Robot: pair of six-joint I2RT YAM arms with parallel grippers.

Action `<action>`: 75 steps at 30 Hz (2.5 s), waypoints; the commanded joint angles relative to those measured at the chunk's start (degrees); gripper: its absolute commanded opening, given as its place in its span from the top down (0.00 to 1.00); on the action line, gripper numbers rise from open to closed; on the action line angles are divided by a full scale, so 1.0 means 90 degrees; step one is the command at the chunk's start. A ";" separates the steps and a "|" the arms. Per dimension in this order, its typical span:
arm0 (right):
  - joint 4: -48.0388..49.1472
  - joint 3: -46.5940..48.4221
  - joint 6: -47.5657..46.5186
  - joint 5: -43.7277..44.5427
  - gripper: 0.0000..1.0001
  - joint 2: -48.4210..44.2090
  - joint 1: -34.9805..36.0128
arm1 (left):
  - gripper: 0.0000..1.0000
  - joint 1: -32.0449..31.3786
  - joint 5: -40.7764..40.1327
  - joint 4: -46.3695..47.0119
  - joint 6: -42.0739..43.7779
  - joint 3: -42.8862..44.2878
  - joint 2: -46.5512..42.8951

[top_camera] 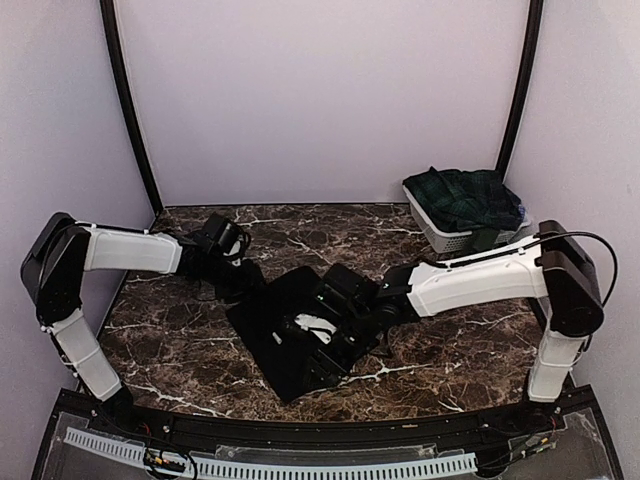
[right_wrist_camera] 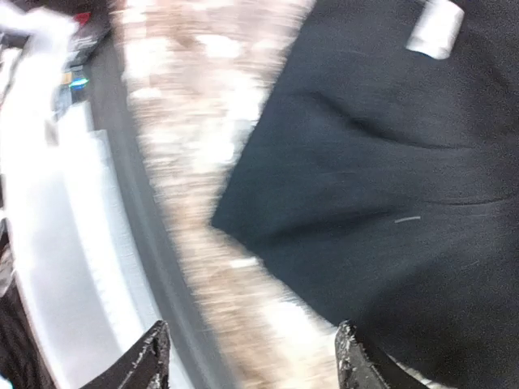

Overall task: Fold and stack the mixed laundry pile
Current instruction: Rotate the square-folded T-shirt at the center of the board.

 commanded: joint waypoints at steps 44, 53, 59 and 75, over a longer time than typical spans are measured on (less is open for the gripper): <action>0.0701 0.0472 -0.0096 -0.0466 0.38 0.0731 -0.2324 | 0.43 -0.0824 -0.0756 -0.0680 0.0325 -0.0621 -0.0772; 0.0649 0.0188 0.0113 -0.0528 0.31 -0.0867 -0.1992 | 0.42 -0.0758 -0.0784 -0.0889 0.1174 0.0257 -0.1709; 0.0185 0.1253 -0.0479 -0.0609 0.31 0.0171 -0.2386 | 0.42 -0.1919 0.0191 -0.0359 0.0741 -0.0245 -0.1721; 0.0471 0.0519 -0.0270 -0.0812 0.35 0.0815 -0.2567 | 0.44 -0.1294 0.0036 0.0206 -0.0329 -0.1148 -0.0327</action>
